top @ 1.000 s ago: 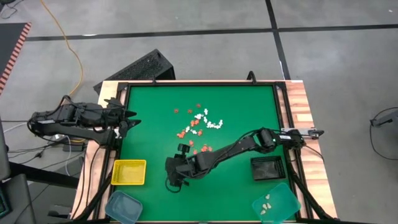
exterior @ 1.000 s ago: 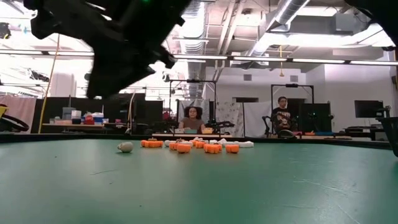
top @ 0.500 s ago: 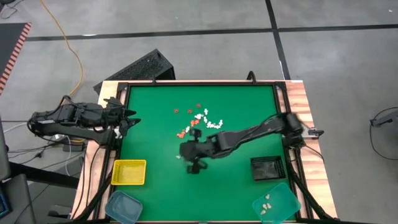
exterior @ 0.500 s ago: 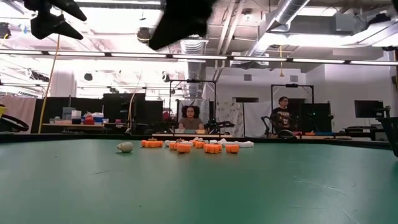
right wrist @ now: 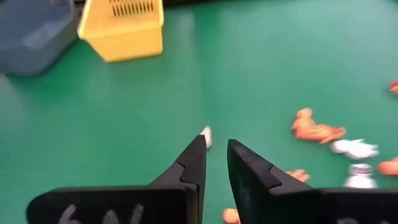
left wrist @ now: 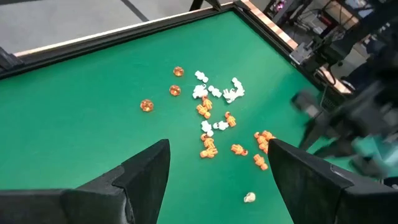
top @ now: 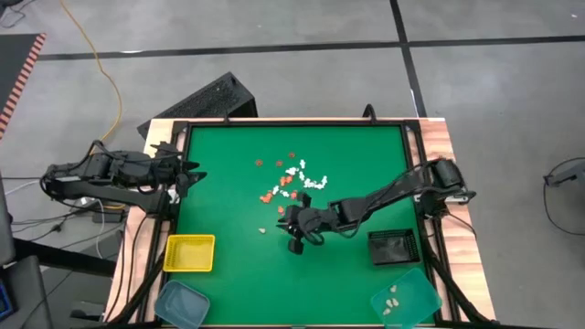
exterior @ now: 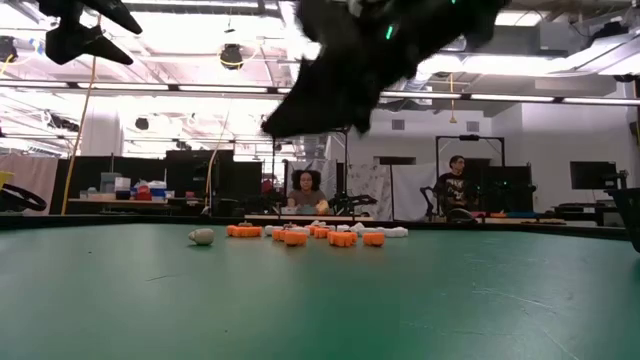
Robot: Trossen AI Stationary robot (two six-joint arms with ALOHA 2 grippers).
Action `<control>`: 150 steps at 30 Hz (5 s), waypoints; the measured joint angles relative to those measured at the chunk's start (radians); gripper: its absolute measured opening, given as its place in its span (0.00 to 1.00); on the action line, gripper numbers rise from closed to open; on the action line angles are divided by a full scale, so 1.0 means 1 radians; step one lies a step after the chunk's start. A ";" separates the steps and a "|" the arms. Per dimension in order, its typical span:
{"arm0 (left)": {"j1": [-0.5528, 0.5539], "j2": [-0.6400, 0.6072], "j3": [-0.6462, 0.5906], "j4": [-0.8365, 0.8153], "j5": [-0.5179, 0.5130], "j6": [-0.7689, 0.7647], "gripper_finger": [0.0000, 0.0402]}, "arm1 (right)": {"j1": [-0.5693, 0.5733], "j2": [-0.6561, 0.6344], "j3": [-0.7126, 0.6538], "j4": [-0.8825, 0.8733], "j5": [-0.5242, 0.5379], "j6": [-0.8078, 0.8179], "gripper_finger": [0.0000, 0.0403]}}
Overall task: Sort Halloween decoration
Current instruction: Put the skull model into the green bin
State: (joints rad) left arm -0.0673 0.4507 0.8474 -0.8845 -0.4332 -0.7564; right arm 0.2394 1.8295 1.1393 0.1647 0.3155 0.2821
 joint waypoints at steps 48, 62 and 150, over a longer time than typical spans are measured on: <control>0.000 0.003 -0.001 -0.048 -0.087 -0.060 0.65 | -0.004 0.414 0.235 0.149 0.068 0.089 0.50; 0.000 0.002 -0.001 -0.047 -0.087 -0.056 0.65 | -0.004 0.413 0.242 0.075 0.109 0.140 0.18; 0.000 0.003 -0.001 -0.047 -0.053 -0.181 0.65 | 0.841 -0.311 -0.160 -0.898 -0.420 1.440 0.23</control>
State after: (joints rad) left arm -0.0677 0.4538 0.8467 -0.9310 -0.4858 -0.9371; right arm 1.0801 1.5188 0.9794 -0.7331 -0.1048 1.7222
